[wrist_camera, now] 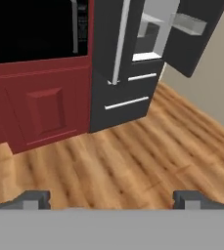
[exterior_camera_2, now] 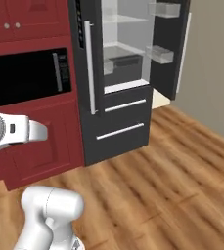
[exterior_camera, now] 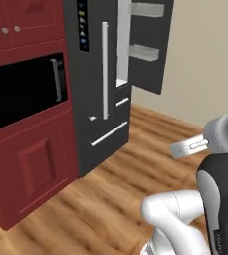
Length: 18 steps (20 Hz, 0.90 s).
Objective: Grab the garlic and lime from the fridge, place them in the blender, close the lid, and turn on the blender to create a marinade.
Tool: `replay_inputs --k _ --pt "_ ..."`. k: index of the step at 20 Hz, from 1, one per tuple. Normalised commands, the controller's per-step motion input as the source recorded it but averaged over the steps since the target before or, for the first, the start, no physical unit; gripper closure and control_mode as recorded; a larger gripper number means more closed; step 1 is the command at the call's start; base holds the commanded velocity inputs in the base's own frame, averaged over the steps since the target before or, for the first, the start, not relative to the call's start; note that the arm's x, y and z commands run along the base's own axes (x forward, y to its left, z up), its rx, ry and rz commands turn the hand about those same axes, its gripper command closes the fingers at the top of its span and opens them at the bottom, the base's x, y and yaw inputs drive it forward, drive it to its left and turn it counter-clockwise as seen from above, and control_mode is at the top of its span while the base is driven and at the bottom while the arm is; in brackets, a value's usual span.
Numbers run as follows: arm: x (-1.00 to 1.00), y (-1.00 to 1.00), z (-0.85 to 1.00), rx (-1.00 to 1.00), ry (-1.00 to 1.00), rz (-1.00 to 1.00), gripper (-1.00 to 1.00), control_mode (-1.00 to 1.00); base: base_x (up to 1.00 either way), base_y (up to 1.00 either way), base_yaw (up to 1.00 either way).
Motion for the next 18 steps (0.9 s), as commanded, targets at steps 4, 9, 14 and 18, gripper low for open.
replay_inputs --k 4,9,14,18 --pt "0.00 0.00 0.00 0.00 0.00 0.00 -1.00 1.00 1.00 -0.56 -0.07" --pt "0.00 0.00 0.00 0.00 0.00 0.00 -1.00 1.00 1.00 -0.74 -0.05" --pt "0.00 0.00 0.00 0.00 0.00 0.00 -1.00 1.00 1.00 -0.84 0.00" --pt "0.00 0.00 0.00 0.00 0.00 0.00 -1.00 1.00 1.00 -0.61 0.14"
